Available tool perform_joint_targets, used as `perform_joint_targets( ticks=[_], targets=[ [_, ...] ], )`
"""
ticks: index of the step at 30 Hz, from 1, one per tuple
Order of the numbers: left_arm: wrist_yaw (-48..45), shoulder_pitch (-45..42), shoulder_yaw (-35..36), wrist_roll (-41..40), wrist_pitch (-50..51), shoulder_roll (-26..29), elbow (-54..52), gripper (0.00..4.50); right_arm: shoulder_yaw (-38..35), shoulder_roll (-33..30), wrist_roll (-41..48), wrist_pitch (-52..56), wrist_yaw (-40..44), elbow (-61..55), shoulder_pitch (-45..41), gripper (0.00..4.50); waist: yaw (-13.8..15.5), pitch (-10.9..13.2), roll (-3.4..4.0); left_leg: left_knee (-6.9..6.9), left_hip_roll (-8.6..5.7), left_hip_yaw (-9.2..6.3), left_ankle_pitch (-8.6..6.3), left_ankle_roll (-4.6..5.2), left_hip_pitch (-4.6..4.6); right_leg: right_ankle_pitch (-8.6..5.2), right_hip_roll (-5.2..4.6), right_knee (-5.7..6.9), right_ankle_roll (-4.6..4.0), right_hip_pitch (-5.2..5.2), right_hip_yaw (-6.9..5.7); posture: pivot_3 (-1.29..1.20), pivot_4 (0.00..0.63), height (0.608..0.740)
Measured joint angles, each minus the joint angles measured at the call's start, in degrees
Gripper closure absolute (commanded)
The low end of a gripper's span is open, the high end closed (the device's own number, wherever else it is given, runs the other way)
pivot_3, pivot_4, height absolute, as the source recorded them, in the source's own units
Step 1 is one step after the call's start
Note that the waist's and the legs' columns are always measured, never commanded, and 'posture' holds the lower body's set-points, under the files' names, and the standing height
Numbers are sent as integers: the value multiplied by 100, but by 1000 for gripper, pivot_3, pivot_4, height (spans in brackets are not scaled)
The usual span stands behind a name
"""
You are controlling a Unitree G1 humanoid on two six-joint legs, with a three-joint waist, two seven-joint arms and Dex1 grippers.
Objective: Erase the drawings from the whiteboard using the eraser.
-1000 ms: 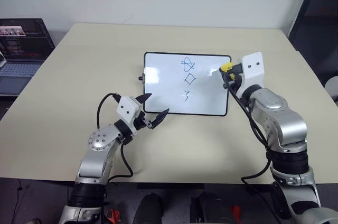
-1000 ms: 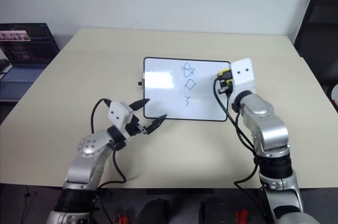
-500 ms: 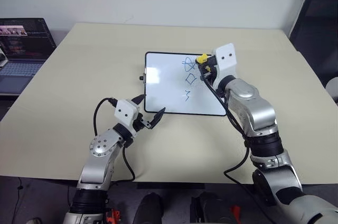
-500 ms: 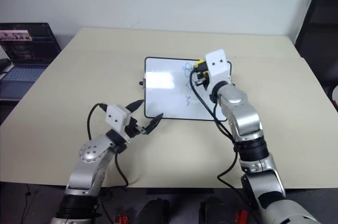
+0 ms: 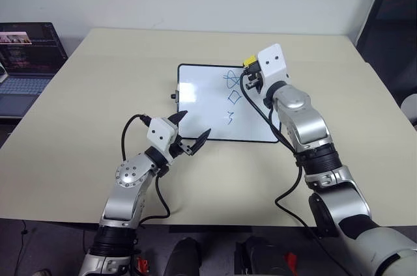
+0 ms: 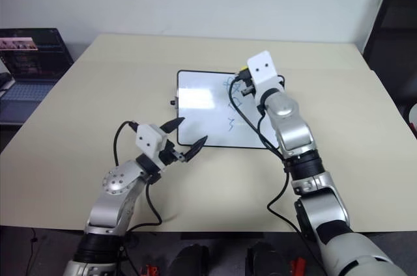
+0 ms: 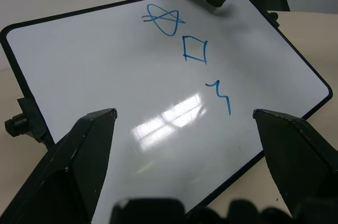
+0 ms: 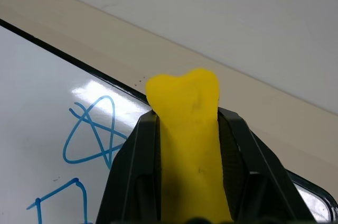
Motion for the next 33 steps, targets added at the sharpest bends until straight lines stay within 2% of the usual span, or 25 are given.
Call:
perform_joint_targets(
  ticks=[11,33],
  targets=[
    [32,-30,125,-1,10,123,-27,0,406,278,-144,196,382,198,-21,3407,-4,0,0,0,0,0,0,0,0,0,-1,0,0,0,0,0,150,740],
    [252,168,243,-12,133,122,-339,0,345,262,-119,278,623,841,-520,3407,-6,1,1,0,0,-1,0,0,0,0,-2,0,0,0,-1,0,150,740]
  ],
)
